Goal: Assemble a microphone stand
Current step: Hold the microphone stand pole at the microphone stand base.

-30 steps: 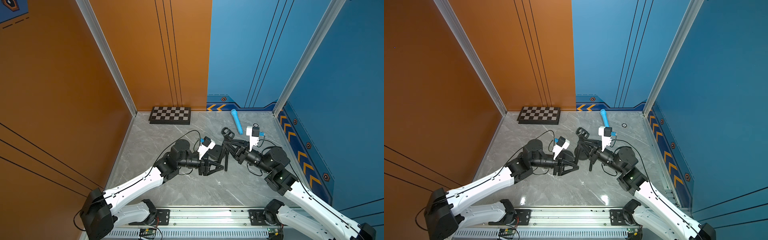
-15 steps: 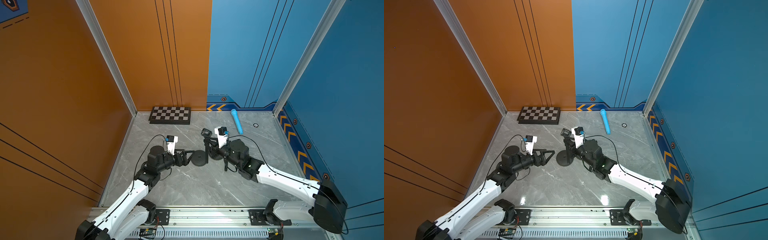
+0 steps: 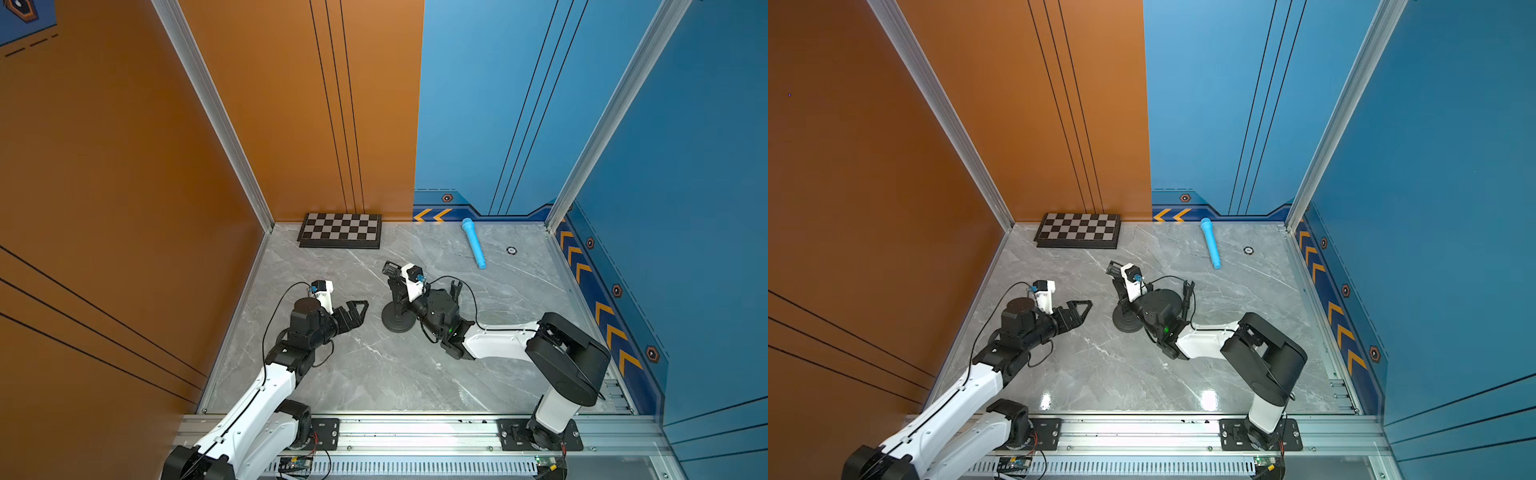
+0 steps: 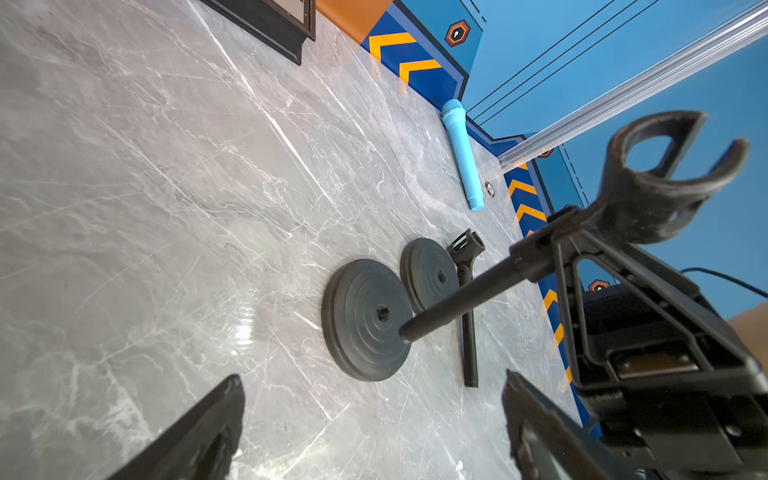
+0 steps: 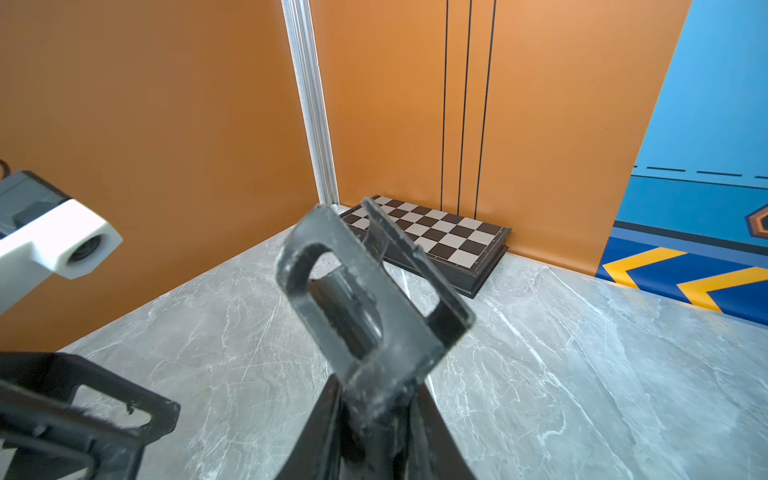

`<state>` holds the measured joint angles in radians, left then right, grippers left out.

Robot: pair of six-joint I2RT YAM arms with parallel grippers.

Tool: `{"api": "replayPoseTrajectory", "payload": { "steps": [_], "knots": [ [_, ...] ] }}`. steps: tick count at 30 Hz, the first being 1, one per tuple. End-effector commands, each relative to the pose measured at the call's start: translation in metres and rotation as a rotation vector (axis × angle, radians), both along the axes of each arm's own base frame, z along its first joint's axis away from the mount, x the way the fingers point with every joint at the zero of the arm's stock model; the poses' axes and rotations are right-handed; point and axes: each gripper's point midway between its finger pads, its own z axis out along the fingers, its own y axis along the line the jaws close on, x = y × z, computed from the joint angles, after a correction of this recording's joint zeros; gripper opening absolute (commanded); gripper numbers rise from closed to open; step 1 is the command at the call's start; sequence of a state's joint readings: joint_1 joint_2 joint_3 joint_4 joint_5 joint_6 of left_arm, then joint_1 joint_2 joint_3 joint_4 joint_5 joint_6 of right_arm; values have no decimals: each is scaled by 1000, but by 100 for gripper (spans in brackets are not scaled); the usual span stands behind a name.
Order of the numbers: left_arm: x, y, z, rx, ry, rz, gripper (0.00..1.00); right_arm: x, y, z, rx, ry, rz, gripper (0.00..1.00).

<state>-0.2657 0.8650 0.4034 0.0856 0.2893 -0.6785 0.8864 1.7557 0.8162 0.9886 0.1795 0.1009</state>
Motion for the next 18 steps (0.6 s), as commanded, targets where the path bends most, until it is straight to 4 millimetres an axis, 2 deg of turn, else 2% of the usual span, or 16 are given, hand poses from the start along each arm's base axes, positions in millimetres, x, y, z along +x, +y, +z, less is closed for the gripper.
{"api": "replayPoseTrajectory", "payload": {
  "steps": [1, 5, 10, 13, 18],
  "knots": [
    [3, 4, 1, 58, -70, 23, 98, 9, -2, 33, 111, -95, -27, 5],
    [2, -2, 1, 95, -108, 5, 98, 11, -4, 19, 91, -85, -27, 5],
    [-3, -15, 11, 173, -212, -40, 100, 12, -4, 6, 74, -82, -21, 5],
    [-7, -19, 15, 157, -282, -47, 98, 14, -13, 2, 106, -103, -66, 5],
    [-9, -20, 13, 190, -303, -57, 98, 12, -4, -8, 70, -101, -43, 5]
  ]
}}
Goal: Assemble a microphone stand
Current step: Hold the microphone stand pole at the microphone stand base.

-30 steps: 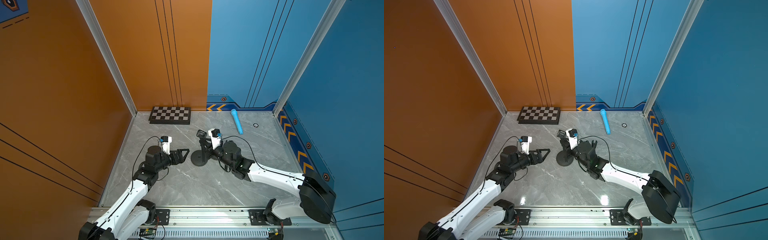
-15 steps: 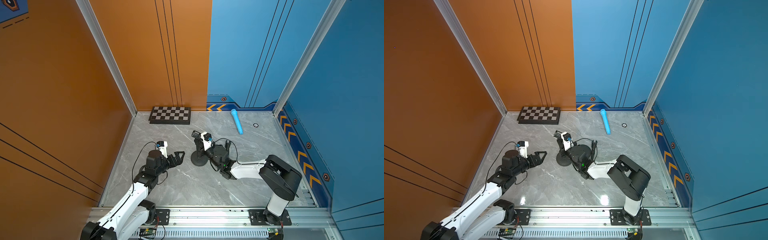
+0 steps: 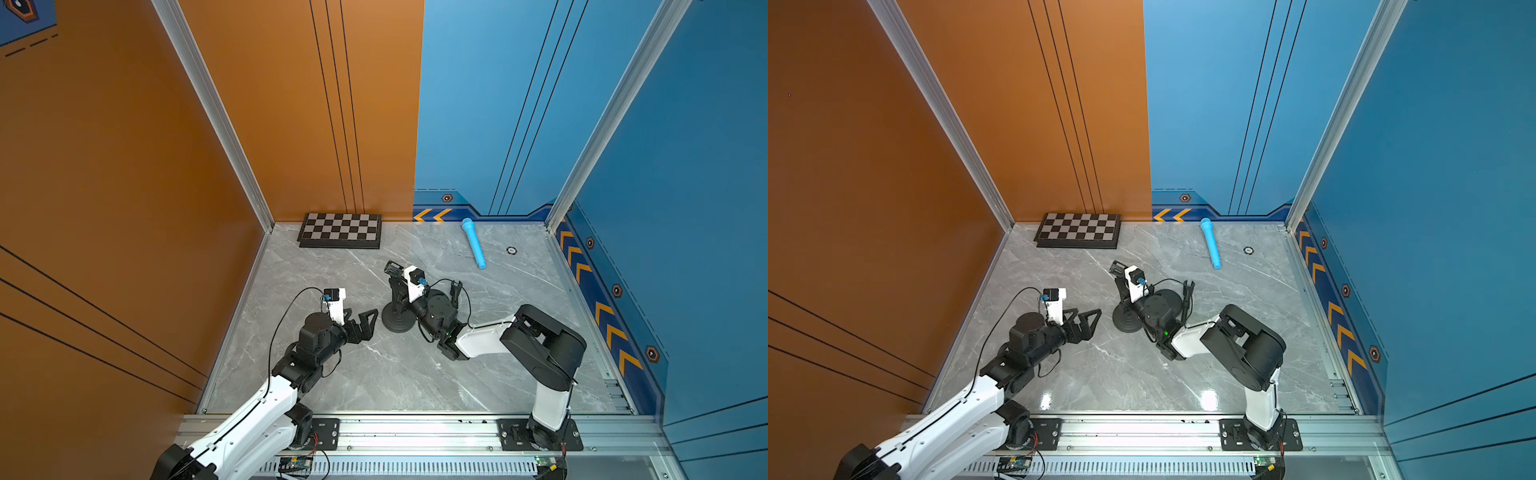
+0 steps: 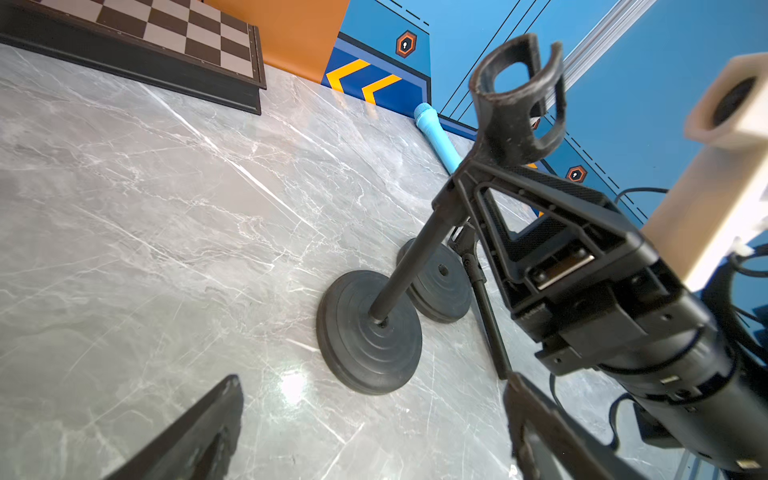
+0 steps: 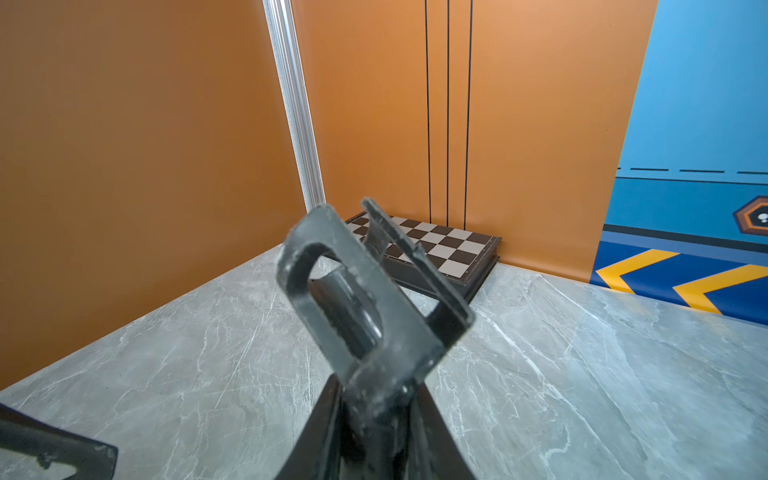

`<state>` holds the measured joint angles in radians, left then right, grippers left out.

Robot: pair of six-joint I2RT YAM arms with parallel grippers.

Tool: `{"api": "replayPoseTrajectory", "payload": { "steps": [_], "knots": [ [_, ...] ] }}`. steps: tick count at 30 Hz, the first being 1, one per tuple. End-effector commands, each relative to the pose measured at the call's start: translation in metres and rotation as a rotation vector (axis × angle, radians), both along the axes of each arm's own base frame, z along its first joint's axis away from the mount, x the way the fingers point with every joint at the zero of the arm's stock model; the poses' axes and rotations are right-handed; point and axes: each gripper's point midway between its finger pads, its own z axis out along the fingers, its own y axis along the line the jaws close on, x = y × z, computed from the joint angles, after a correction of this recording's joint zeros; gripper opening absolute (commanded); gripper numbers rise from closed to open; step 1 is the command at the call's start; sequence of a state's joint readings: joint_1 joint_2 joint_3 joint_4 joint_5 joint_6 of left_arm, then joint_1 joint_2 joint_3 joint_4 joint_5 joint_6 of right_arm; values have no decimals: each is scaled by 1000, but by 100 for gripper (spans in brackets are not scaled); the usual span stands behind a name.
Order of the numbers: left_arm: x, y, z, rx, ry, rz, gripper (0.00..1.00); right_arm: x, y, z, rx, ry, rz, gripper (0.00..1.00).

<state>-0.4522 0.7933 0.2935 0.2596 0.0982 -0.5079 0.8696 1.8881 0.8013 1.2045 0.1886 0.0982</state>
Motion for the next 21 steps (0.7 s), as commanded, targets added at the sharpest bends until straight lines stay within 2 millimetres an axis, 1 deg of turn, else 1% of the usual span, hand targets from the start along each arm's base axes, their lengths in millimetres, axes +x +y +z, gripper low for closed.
{"api": "replayPoseTrajectory", "payload": {
  "steps": [1, 10, 16, 21],
  "knots": [
    [4, 3, 6, 32, -63, 15, 98, -1, -2, 10, 10, -58, -17, 5],
    [4, -1, 4, 34, -50, 0, 98, -8, -14, -7, -47, -54, -26, 5],
    [4, -1, 5, 35, -55, 3, 98, -11, -15, -18, -83, -51, -20, 4],
    [3, 0, 7, 32, -65, 4, 98, -16, -16, -24, -123, -61, -4, 4]
  ]
}}
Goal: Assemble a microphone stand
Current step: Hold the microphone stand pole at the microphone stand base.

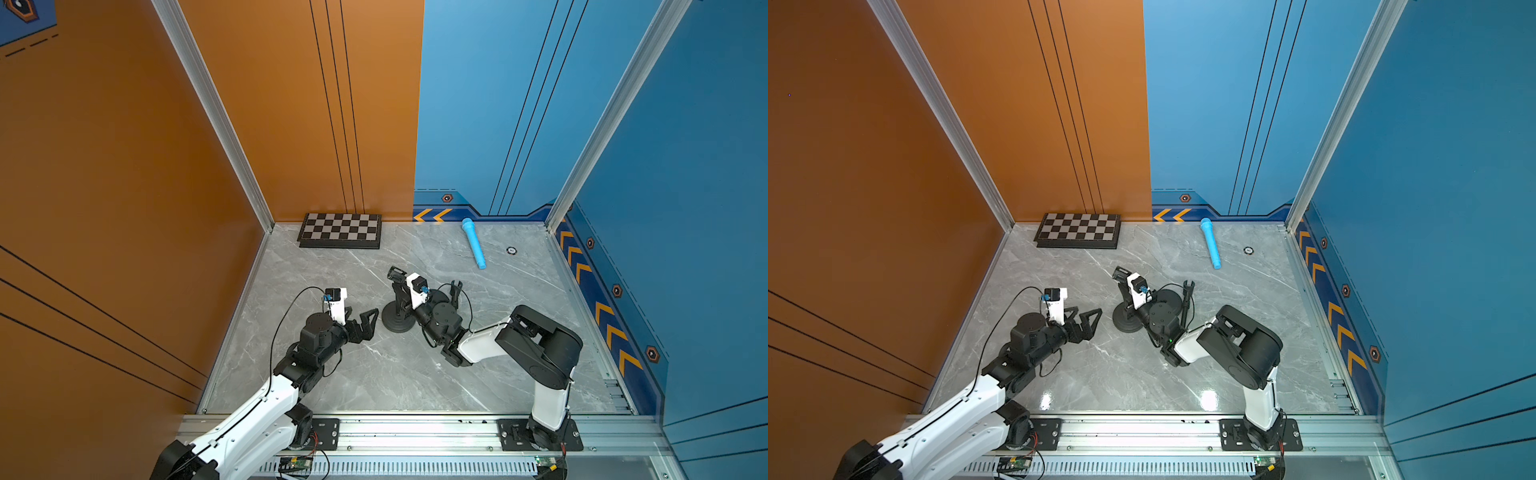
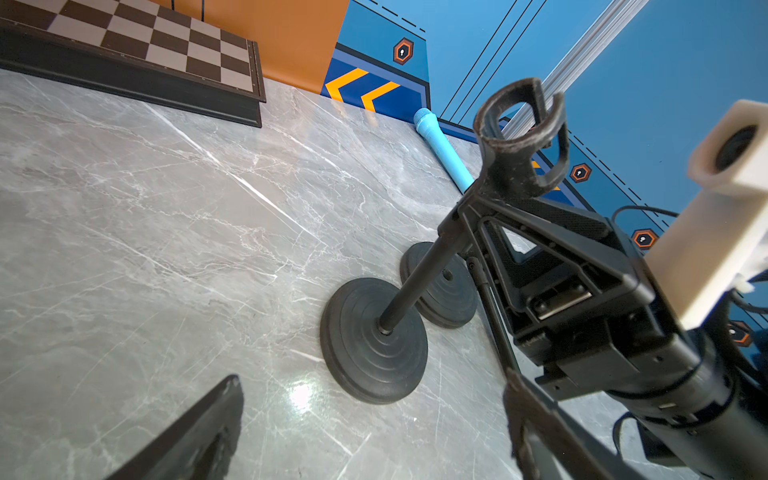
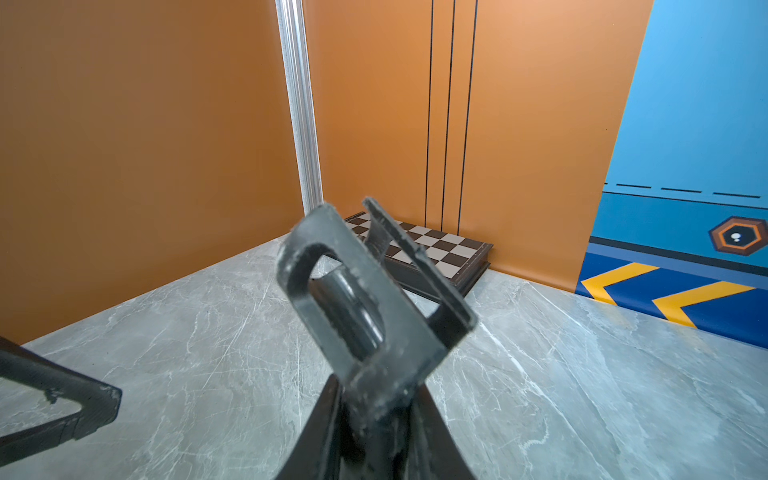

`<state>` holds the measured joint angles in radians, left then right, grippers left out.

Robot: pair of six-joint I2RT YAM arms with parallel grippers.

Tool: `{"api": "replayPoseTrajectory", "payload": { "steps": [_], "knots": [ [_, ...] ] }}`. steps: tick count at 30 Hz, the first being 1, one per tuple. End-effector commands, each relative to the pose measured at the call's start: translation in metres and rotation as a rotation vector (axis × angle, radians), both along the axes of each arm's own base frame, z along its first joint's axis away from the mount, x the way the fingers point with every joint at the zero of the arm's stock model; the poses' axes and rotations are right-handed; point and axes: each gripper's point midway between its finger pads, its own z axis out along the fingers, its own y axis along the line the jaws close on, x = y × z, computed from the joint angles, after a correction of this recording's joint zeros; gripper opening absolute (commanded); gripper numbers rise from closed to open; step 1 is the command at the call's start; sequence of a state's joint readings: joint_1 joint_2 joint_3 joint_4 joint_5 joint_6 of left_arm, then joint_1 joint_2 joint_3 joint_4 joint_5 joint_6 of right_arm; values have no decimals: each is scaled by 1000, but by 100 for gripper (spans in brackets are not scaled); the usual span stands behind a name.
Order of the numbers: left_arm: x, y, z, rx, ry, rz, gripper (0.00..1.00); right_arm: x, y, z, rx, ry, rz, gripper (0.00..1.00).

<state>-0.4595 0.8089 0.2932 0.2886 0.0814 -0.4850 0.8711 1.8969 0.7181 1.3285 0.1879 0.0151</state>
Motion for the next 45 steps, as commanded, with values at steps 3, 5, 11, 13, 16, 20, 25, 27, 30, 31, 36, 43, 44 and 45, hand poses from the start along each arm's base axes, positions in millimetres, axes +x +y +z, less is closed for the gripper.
{"api": "replayPoseTrajectory", "payload": {
  "steps": [3, 5, 11, 13, 16, 20, 25, 27, 30, 31, 36, 43, 44, 45],
  "knots": [
    [-1, 2, 5, 15, -42, 6, 98, -7, -4, -20, -97, 8, 8, 4],
    [0, 2, 6, 16, -45, 7, 98, -9, -4, -24, -104, 11, 19, 3],
    [-1, -2, 7, 19, -47, -9, 98, -21, -2, -32, -117, 14, 51, 2],
    [-3, -3, 7, 26, -52, -18, 98, -26, -4, -37, -120, 25, 57, 2],
    [-5, -8, 10, 32, -79, -44, 98, -33, -6, -42, -131, 41, 71, 1],
    [-8, -12, 10, 41, -105, -63, 98, -37, -7, -52, -153, 82, 80, 1],
    [-11, -16, 12, 48, -113, -84, 98, -39, -3, -58, -196, 123, 95, 0],
    [-12, -17, 13, 48, -121, -86, 98, -38, 1, -60, -227, 140, 106, 0],
    [-13, -15, 13, 50, -126, -78, 98, -39, 3, -61, -247, 145, 119, 0],
    [-13, -15, 13, 50, -128, -76, 98, -39, 3, -61, -244, 146, 120, 0],
    [-14, -13, 14, 50, -135, -72, 98, -33, -2, -61, -180, 164, 95, 0],
    [-14, -13, 12, 60, -135, -72, 98, -21, -4, -52, -93, 152, 40, 0],
    [-13, -13, 12, 61, -134, -71, 98, -19, -3, -51, -83, 148, 34, 0],
    [-13, -13, 11, 63, -133, -71, 98, -17, -3, -48, -69, 143, 29, 0]
  ]
}}
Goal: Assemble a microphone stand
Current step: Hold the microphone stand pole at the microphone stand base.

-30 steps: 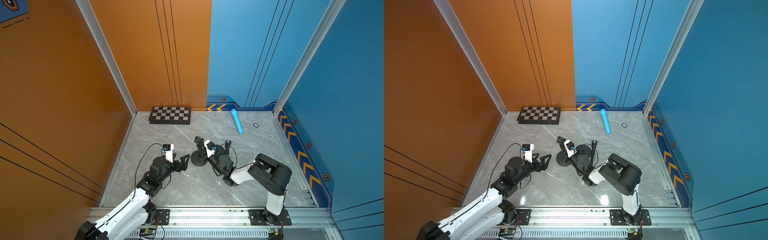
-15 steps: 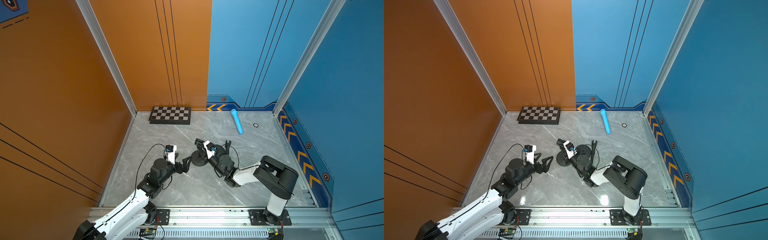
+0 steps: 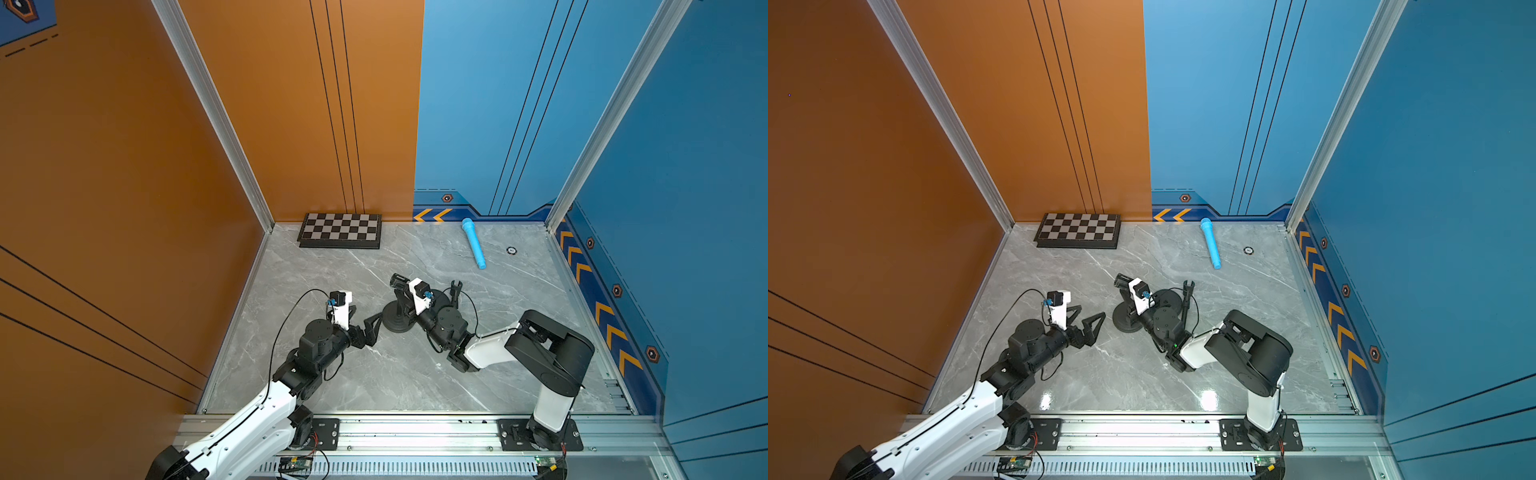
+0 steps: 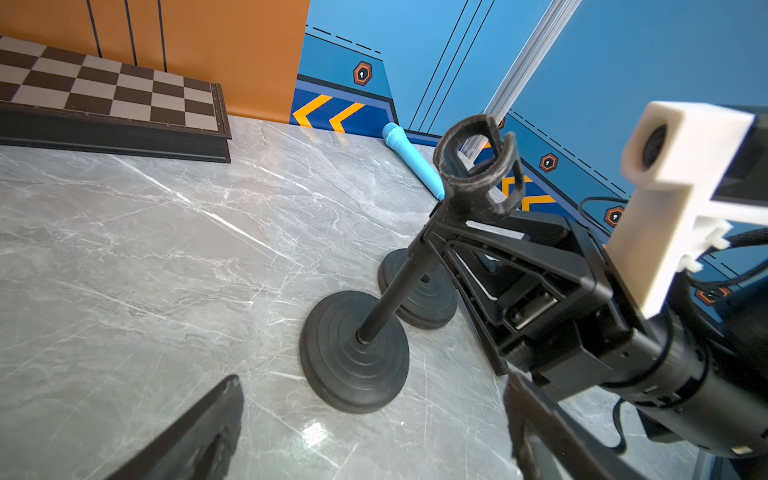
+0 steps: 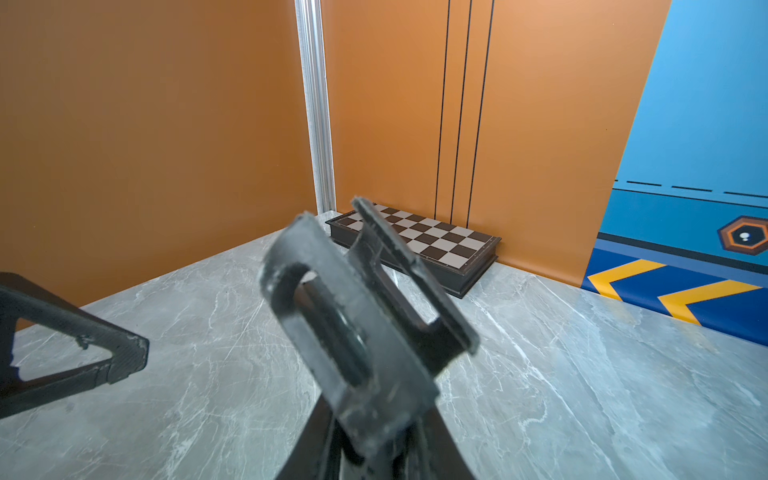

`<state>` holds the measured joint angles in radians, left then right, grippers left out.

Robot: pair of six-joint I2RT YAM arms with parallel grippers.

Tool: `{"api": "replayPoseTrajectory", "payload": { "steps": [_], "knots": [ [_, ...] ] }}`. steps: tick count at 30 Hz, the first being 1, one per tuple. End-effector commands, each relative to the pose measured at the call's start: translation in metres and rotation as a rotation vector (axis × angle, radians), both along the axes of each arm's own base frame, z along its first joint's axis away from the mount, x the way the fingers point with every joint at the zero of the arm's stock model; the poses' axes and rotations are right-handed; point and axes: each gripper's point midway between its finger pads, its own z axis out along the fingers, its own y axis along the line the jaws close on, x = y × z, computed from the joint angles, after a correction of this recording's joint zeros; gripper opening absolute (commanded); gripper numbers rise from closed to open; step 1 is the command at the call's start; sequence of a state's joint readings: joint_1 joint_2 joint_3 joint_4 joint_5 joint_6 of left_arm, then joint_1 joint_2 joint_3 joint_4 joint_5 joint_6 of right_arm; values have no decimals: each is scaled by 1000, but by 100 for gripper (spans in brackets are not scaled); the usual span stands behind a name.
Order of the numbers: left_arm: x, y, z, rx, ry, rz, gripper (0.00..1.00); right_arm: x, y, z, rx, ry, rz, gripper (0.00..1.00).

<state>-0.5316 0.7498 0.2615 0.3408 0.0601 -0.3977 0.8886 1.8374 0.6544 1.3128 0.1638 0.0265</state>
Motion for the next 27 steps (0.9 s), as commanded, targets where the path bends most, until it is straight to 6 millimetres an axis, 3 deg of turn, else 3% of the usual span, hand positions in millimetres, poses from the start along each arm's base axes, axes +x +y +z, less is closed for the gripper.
{"api": "replayPoseTrajectory", "payload": {
  "steps": [1, 14, 21, 27],
  "knots": [
    [-1, 1, -3, 25, -18, 3, 98, 2, 0, -46, -54, 120, -16, 0],
    [-2, 1, -4, 27, -21, 6, 98, 5, 10, -38, -98, 41, -36, 0],
    [-2, 3, -3, 25, -26, 16, 98, -17, 15, -64, -268, 62, 36, 0],
    [-3, -3, -1, 24, -22, -15, 98, -31, -2, -68, -266, 97, 39, 0]
  ]
}}
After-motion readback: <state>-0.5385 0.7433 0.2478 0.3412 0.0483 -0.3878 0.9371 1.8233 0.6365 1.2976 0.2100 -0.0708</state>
